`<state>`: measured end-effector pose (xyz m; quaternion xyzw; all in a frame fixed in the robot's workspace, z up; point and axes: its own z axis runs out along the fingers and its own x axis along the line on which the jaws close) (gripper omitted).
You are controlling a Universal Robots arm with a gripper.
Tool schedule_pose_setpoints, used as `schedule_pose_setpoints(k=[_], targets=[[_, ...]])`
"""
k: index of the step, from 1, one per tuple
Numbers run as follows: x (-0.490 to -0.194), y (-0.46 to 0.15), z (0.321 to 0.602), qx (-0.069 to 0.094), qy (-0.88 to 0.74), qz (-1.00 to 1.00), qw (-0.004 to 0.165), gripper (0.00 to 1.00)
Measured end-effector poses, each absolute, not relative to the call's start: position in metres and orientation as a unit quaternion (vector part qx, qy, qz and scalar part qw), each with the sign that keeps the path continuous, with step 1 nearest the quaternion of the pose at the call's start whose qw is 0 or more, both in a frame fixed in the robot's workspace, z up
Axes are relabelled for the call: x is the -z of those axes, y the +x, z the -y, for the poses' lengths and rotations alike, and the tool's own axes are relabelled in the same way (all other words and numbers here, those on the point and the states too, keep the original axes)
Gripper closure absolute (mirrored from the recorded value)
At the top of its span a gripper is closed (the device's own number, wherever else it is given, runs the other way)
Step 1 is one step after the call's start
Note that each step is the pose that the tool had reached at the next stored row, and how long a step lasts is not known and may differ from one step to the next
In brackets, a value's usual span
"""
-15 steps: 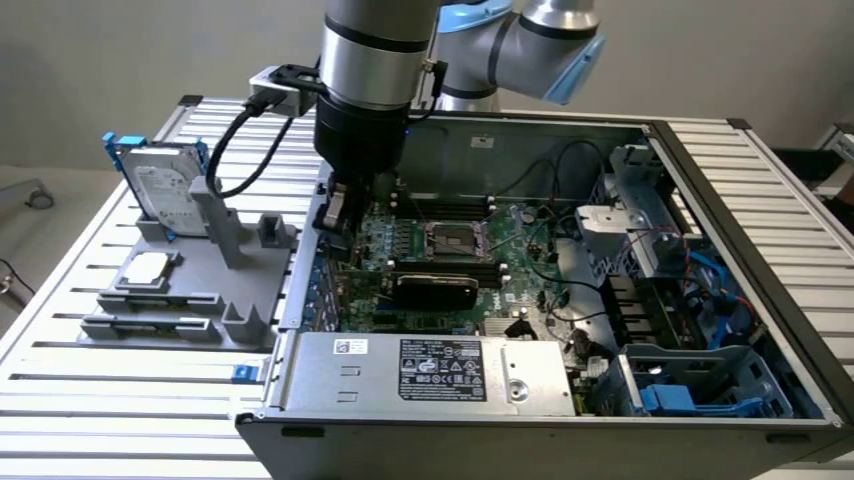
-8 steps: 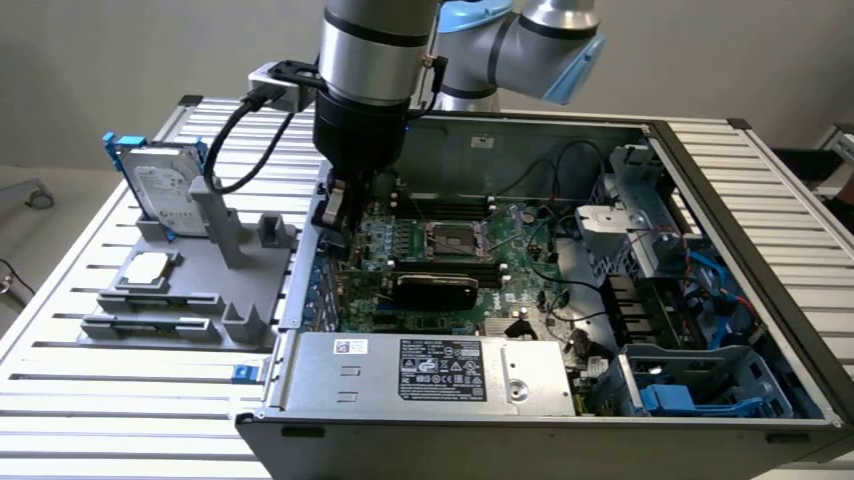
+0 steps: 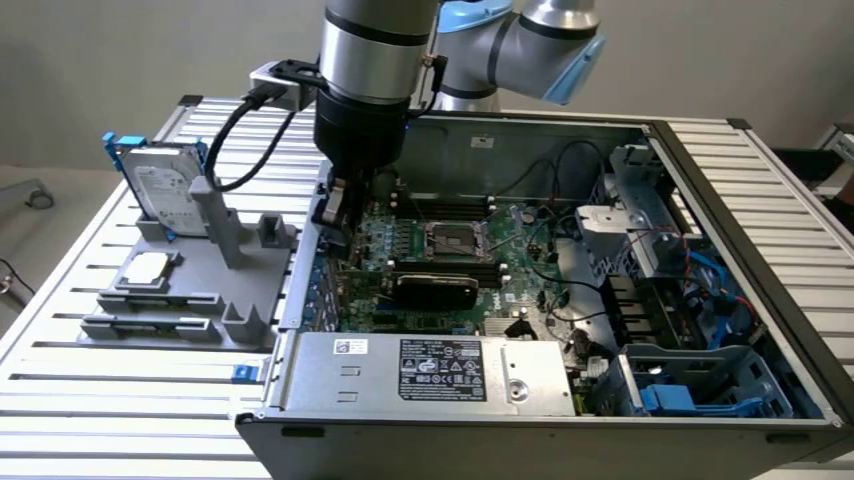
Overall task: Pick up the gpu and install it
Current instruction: 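Insert the gpu into the slot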
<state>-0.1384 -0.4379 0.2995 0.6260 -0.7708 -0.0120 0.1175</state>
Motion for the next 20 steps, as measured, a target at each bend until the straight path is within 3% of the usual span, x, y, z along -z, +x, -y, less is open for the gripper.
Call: schedule_pose_setpoints(k=[20], targets=[[-0.2927, -0.1385, 0.4327, 0.002, 0.61, 0.783, 0.125, 0.87]])
